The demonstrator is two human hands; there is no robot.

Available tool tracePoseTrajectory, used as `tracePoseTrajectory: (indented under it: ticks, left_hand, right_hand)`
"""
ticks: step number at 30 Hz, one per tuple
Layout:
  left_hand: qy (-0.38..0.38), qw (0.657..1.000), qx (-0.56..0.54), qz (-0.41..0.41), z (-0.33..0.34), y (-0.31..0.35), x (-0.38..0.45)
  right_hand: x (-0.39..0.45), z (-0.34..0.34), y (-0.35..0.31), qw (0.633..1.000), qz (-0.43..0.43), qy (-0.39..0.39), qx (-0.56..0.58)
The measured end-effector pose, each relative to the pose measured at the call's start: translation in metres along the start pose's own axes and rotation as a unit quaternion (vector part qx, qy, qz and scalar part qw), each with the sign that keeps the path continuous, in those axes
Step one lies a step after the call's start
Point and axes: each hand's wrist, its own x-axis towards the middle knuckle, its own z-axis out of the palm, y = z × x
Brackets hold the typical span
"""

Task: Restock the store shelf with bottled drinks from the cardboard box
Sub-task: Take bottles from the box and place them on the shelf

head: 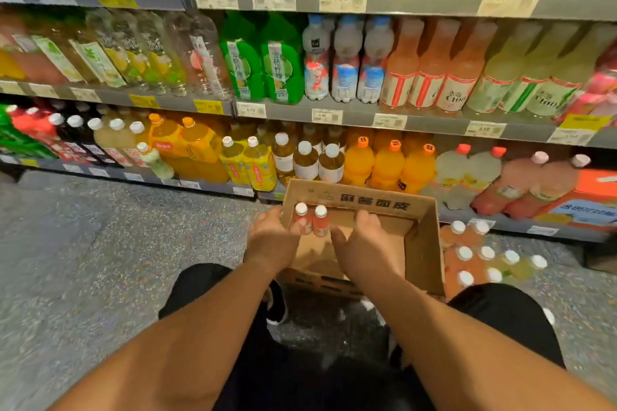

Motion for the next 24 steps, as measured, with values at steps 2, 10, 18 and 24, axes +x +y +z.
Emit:
tracePoseTrajectory:
  ticks: [2, 10, 18, 24]
  left_hand:
    - [-0.026, 1.0, 0.012, 0.005, 0.022, -0.001, 0.023]
    - [-0.1, 0.987, -0.081, -0.101, 0.127, -0.042, 0.125]
    - [-0.104, 0.955, -0.107, -0.256, 0.219, -0.079, 0.241]
    - [-0.074, 0.934, -0.185, -0.297, 0.273, -0.101, 0.28]
  right_hand:
    - [0.022, 0.021, 0.006, 1.0, -0.003, 0.009, 0.016]
    - [0.122, 0.113, 0.045, 0.996, 0.041, -0.073, -0.014]
    - [0.231, 0.23, 0.079, 0.984, 0.108, -0.14, -0.011]
    - [0.278, 0.298, 0.096, 0.978, 0.129, -0.149, 0.075]
